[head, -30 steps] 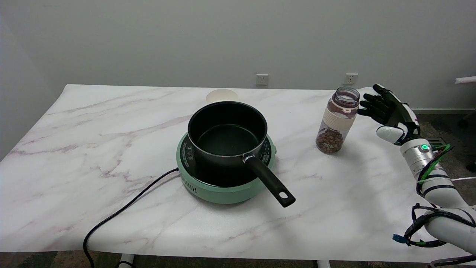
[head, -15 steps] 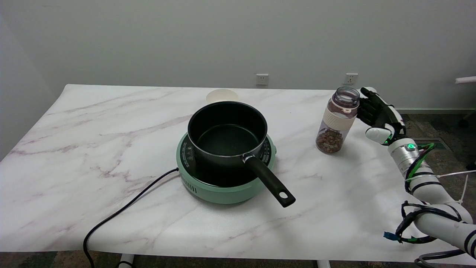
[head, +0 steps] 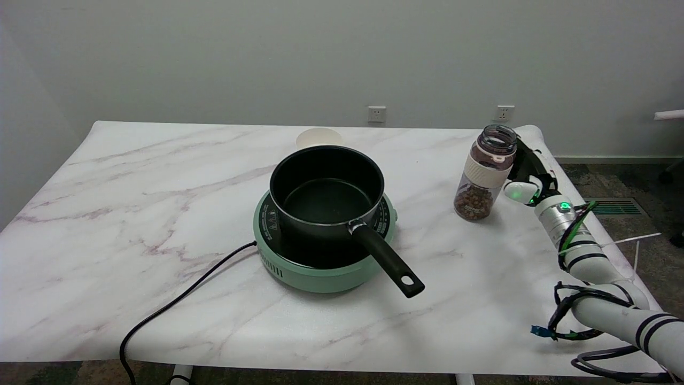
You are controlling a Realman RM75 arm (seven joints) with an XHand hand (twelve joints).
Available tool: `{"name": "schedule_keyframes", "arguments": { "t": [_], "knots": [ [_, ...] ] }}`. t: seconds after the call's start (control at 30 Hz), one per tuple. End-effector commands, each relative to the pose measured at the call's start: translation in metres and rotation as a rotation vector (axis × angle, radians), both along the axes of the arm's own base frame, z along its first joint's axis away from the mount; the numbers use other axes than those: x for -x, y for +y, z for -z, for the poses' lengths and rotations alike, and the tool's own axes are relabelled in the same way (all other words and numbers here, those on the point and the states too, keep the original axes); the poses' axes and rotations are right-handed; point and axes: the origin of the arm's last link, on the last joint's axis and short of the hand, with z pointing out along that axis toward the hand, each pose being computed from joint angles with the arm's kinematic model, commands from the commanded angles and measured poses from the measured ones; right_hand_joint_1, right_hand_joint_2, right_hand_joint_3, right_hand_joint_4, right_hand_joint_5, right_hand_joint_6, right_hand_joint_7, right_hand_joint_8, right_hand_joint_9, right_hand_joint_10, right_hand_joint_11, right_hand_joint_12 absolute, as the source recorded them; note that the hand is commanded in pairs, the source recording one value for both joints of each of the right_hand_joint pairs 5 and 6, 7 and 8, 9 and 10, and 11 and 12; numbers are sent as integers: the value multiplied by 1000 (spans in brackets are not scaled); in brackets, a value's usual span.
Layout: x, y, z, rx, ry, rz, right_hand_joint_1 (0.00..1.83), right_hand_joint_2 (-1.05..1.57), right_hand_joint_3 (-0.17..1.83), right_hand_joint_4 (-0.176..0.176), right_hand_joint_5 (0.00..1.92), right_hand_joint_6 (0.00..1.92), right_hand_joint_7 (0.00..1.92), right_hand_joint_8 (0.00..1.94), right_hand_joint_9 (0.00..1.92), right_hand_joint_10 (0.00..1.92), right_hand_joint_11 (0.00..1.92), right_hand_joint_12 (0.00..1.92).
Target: Pick up the bottle.
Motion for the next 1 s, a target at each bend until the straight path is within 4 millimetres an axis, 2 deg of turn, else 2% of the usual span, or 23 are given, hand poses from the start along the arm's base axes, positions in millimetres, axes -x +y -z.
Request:
{"name": "schedule_keyframes", "arguments": {
  "t": [0.03, 0.23, 0.43, 0.53, 0.67, 0.83, 1.0],
  "knots": [
    [3, -26, 28, -56, -20, -18, 1156, -905, 914, 0, 214, 214, 424, 424, 475, 475, 595, 595],
    [2, -26, 31, -68, -9, -27, 1182, -901, 877, 0, 225, 225, 439, 439, 483, 483, 600, 600],
    [2, -23, 31, -70, -5, -33, 1249, -839, 708, 0, 258, 258, 480, 480, 495, 495, 608, 608],
    [3, -21, 30, -67, -5, -30, 1297, -762, 874, 0, 253, 253, 493, 493, 516, 516, 618, 618],
    [4, -20, 29, -63, -7, -28, 1377, -541, 1042, 0, 284, 284, 586, 586, 558, 558, 668, 668],
    [5, -18, 28, -58, -6, -28, 1397, -235, 1004, 0, 379, 379, 673, 673, 734, 734, 712, 712],
    [5, -17, 25, -48, -9, -35, 1440, 44, 962, 0, 503, 503, 762, 762, 836, 836, 635, 635]
  ]
}}
